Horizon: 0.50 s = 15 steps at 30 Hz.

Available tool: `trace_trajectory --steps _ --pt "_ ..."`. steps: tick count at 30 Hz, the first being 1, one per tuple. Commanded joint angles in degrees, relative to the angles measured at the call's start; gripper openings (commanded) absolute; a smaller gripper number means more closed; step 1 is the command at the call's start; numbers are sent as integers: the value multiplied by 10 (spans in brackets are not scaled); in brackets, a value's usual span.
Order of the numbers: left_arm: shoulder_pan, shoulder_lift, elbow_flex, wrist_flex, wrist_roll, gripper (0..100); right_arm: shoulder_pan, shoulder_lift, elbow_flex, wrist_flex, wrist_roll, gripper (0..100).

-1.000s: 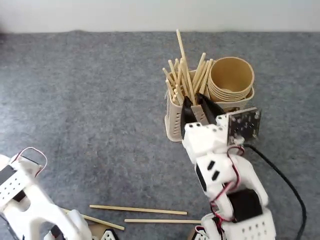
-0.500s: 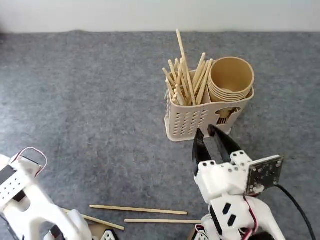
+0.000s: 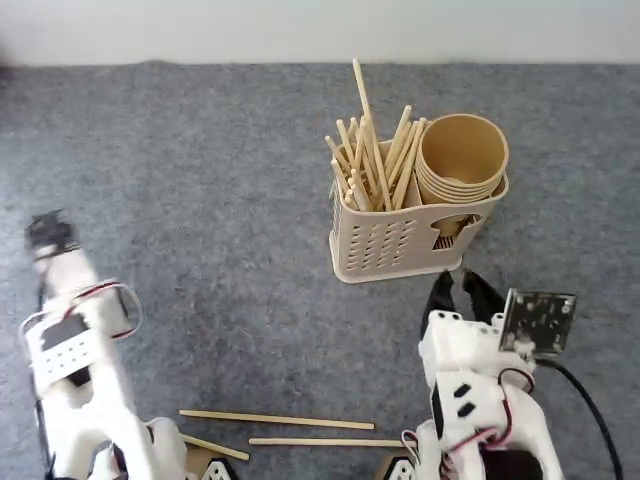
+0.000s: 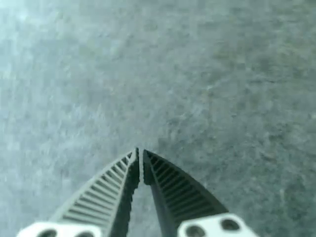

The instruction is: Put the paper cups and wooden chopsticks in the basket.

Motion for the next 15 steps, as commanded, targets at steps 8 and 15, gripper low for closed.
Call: trace_trajectory --steps 8,15 --pt "216 -16 -105 5 -107 41 80 -7 79 -3 -12 101" --pt "331 -16 -188 68 -106 130 81 -7 127 -6 -64 101"
